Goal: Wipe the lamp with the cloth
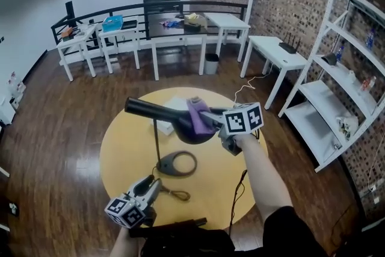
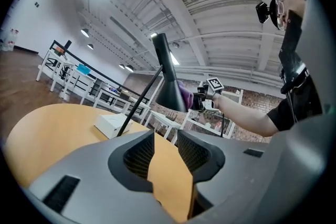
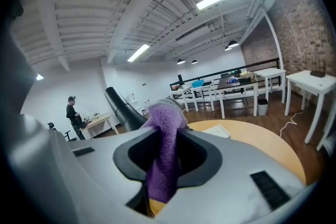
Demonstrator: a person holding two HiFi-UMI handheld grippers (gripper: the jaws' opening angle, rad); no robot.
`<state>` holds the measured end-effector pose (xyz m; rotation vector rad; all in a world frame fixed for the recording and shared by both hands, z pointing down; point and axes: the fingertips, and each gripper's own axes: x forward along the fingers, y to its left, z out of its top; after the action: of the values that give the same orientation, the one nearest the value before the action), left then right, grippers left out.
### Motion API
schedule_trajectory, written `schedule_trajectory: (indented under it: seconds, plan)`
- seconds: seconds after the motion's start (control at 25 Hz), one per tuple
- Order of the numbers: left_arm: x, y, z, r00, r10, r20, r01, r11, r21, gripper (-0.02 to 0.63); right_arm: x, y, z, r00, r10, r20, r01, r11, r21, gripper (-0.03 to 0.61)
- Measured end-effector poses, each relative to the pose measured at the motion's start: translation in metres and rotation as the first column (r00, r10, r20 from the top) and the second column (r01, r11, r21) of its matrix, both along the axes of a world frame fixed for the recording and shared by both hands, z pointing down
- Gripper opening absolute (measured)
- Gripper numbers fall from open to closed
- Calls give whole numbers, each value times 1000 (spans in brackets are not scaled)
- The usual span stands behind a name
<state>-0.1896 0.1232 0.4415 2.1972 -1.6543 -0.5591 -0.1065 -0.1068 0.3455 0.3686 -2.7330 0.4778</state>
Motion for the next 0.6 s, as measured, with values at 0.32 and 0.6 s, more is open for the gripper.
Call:
schedule_trajectory:
  seconds: [0.32, 0.6]
  plan:
    - [-13, -1, -2, 1000, 23, -14, -23, 1000, -7, 130, 55, -25, 35, 965, 246, 94, -235, 965, -113, 92]
    - [-21, 6, 4, 997, 71, 4, -71, 997, -13, 130, 82, -25, 44, 917, 384, 112, -366, 918, -150, 92]
